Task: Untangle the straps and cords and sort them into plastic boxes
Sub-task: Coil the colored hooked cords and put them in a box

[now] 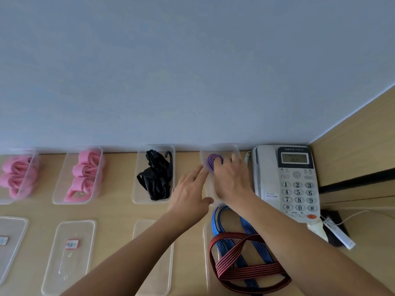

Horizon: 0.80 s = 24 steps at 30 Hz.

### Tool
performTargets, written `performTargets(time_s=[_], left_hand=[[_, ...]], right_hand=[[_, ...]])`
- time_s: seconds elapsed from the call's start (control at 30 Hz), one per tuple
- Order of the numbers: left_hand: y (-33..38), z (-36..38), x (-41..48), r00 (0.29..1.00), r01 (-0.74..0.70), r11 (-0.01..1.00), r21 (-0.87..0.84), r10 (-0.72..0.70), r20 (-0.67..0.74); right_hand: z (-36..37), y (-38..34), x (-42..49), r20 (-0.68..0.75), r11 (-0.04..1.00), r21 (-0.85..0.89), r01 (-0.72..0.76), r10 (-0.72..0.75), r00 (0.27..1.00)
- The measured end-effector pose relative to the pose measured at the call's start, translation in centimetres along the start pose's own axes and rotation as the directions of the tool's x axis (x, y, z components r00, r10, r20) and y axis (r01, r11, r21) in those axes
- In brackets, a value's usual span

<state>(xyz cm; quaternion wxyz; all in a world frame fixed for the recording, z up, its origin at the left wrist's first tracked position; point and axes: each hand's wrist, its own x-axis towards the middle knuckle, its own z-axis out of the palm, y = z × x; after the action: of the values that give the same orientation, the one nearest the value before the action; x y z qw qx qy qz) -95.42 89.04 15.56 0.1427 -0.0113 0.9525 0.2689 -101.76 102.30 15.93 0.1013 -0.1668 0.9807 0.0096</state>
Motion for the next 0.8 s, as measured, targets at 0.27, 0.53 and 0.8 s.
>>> performTargets(time_s=[0.27, 0.53, 0.8], left_hand=[[-0.2, -0.3, -0.7, 0.999, -0.038, 0.999, 0.000, 0.038, -0.038], [0.9, 0.5, -6.1, 0.936, -0.271, 0.961, -0.048, 0.252, -0.247], [1.5, 4.3, -10.0, 0.975, -0.154, 0.988, 0.007, 0.151, 0.162]], right_hand=[[-0.2, 0.8, 0.1, -0.024, 0.998, -0.020, -0.052, 0.052, 0.998], [0.9, 4.6, -10.0, -0.502, 0.911, 0.410, 0.055, 0.175, 0.847], [4.2, 5.6, -20.0, -0.054, 0.950, 0.313, -0.018, 0.036, 0.998]])
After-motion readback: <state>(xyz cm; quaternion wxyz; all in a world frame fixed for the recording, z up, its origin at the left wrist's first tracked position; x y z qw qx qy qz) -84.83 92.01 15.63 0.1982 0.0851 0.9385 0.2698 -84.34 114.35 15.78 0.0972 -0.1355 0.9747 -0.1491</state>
